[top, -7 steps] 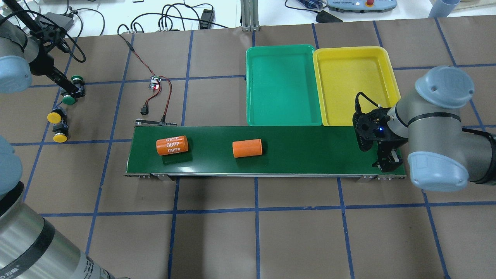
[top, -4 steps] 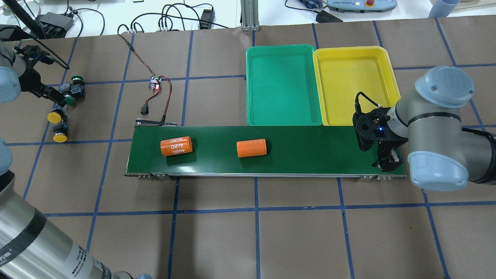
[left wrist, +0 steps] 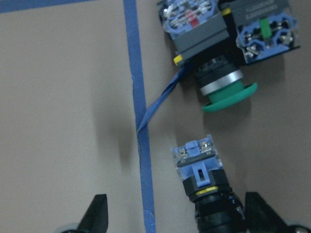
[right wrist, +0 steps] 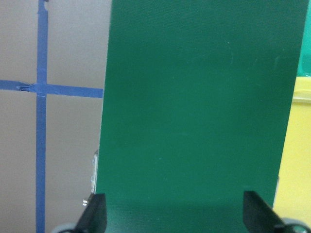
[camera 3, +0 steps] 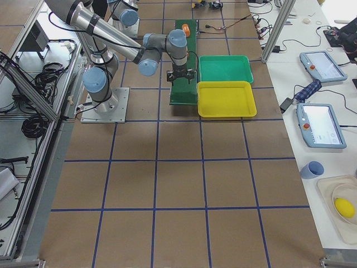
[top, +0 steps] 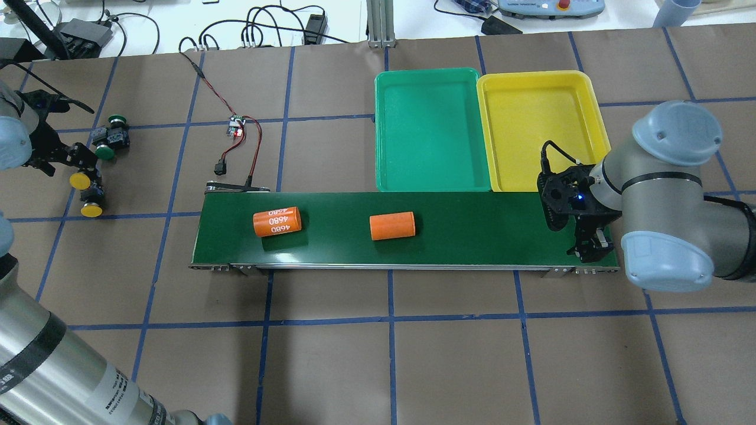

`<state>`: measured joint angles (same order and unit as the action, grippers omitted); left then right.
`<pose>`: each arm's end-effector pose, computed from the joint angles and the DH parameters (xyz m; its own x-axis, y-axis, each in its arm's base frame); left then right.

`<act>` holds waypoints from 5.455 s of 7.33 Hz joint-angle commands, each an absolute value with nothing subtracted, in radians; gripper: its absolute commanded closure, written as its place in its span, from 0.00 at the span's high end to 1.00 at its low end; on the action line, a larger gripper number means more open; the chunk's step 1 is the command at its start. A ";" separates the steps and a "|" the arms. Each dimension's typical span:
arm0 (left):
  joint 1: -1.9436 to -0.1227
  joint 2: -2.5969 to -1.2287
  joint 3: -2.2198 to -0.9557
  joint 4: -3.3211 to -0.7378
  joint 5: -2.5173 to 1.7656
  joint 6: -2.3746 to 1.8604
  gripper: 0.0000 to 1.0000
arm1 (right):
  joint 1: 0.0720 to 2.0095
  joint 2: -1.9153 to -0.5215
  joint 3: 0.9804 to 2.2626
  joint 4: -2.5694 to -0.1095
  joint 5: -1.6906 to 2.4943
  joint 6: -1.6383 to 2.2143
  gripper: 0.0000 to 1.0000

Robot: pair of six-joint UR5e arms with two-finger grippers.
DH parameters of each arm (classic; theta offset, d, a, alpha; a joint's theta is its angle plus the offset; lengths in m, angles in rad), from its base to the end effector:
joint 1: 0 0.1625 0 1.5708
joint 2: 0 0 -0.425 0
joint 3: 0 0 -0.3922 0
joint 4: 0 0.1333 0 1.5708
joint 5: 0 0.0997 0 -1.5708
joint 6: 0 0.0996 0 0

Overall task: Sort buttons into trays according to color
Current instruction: 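Grasp a yellow-capped push button with the left gripper, then place the yellow-capped button on the belt and withdraw the left gripper, then grasp another yellow-capped push button with the left gripper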

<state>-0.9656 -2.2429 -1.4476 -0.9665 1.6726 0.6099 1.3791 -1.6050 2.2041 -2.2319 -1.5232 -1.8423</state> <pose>0.2994 -0.6492 0.1970 -0.9934 0.0026 -0.1149 0.0011 0.9999 0.0127 0.0564 -0.4337 0.2730 0.0799 -0.9942 0.0724 -0.9962 -0.0822 -0.0291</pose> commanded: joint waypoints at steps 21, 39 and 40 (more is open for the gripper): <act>-1.518 -1.741 -2.005 -1.027 1.513 0.338 0.00 | 1.379 -1.603 2.206 -2.232 -1.528 -1.842 1.00; -0.950 -2.229 -1.480 -1.131 1.621 0.505 1.00 | 1.379 -1.603 2.206 -2.232 -1.526 -1.842 1.00; -0.948 -2.240 -1.479 -1.120 1.620 0.511 0.78 | 1.379 -1.603 2.206 -2.232 -1.526 -1.842 1.00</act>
